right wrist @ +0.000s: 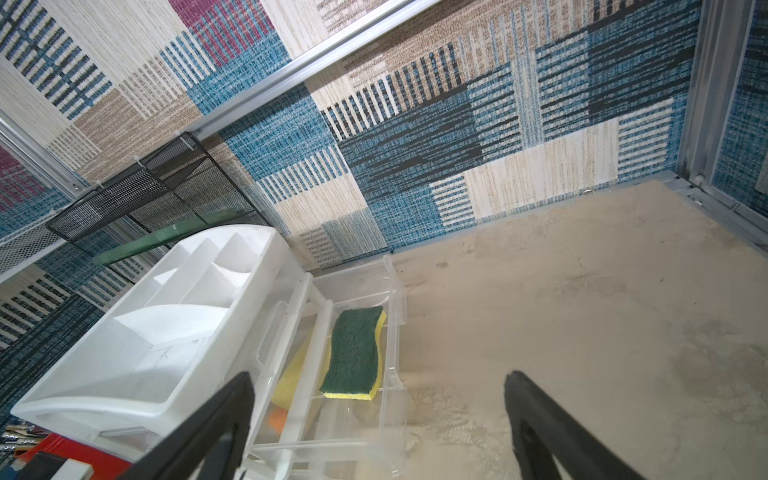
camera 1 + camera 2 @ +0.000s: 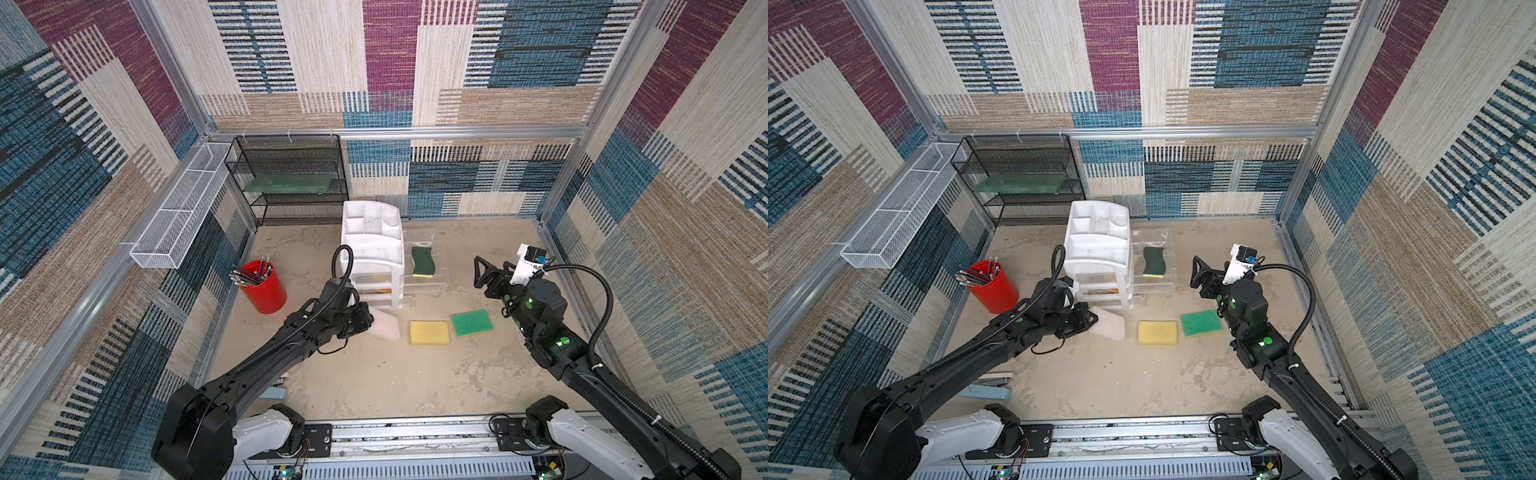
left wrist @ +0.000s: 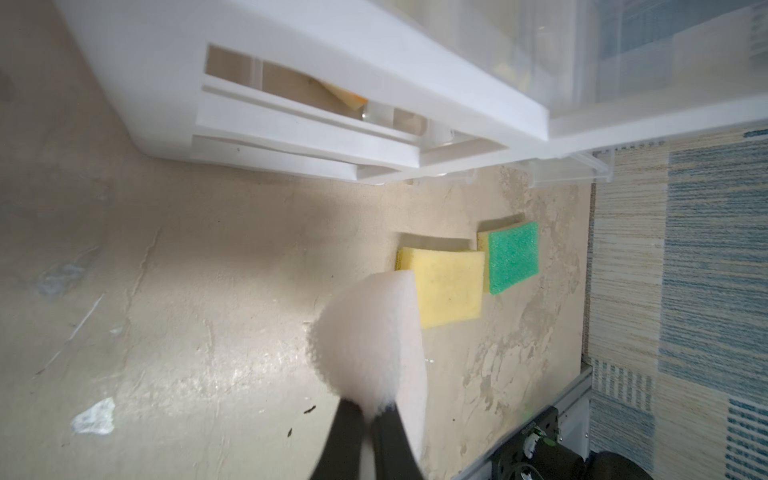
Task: Take the sponge out of the drawer
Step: Place the sponge at the center of the board.
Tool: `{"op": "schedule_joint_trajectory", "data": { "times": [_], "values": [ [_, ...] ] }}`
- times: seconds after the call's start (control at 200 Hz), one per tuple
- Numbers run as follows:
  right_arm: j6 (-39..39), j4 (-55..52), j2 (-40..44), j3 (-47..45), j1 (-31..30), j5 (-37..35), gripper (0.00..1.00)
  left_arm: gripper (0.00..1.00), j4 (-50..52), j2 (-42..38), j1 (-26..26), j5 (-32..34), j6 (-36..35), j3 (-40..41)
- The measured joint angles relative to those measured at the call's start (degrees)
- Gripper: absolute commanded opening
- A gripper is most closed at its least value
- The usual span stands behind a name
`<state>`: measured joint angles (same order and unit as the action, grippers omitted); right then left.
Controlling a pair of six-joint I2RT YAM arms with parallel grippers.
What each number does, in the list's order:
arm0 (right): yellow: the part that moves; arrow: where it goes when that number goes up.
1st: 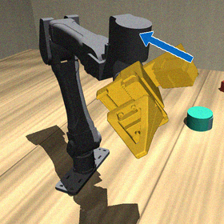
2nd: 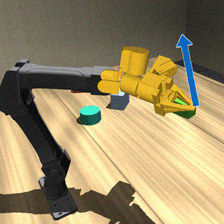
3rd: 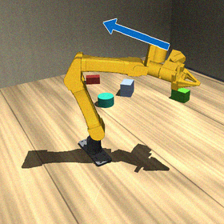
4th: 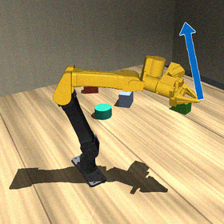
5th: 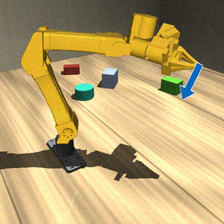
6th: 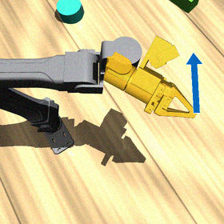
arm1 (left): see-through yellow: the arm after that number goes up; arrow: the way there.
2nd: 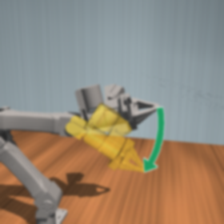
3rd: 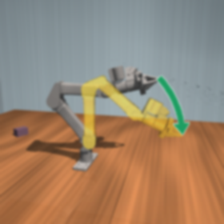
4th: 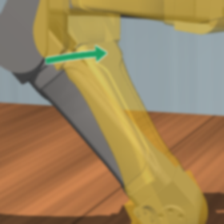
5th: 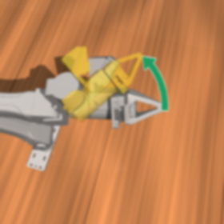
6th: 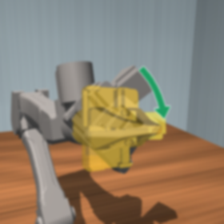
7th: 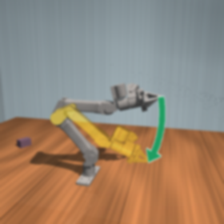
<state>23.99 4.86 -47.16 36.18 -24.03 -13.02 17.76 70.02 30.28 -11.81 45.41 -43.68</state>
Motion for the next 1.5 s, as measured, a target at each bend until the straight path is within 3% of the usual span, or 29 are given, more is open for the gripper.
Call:
{"op": "schedule_joint_trajectory", "data": {
  "times": [0.416, 0.676, 1.497],
  "values": [
    [1.7, -0.7, 2.0, -1.1, 0.0, 0.0, 0.95, 0.0, -10.8, 10.3, 0.7, 0.9, 0.9, 4.1],
    [2.1, -1.4, 1.9, -1.1, 0.0, -0.1, 0.95, 0.0, -12.0, 15.0, 0.7, 0.8, -0.2, 3.7],
    [3.0, -2.6, -0.4, -1.2, 0.0, -0.7, 0.95, 0.0, -9.9, 14.3, 0.9, 1.1, -3.8, 4.3]
  ]
}}
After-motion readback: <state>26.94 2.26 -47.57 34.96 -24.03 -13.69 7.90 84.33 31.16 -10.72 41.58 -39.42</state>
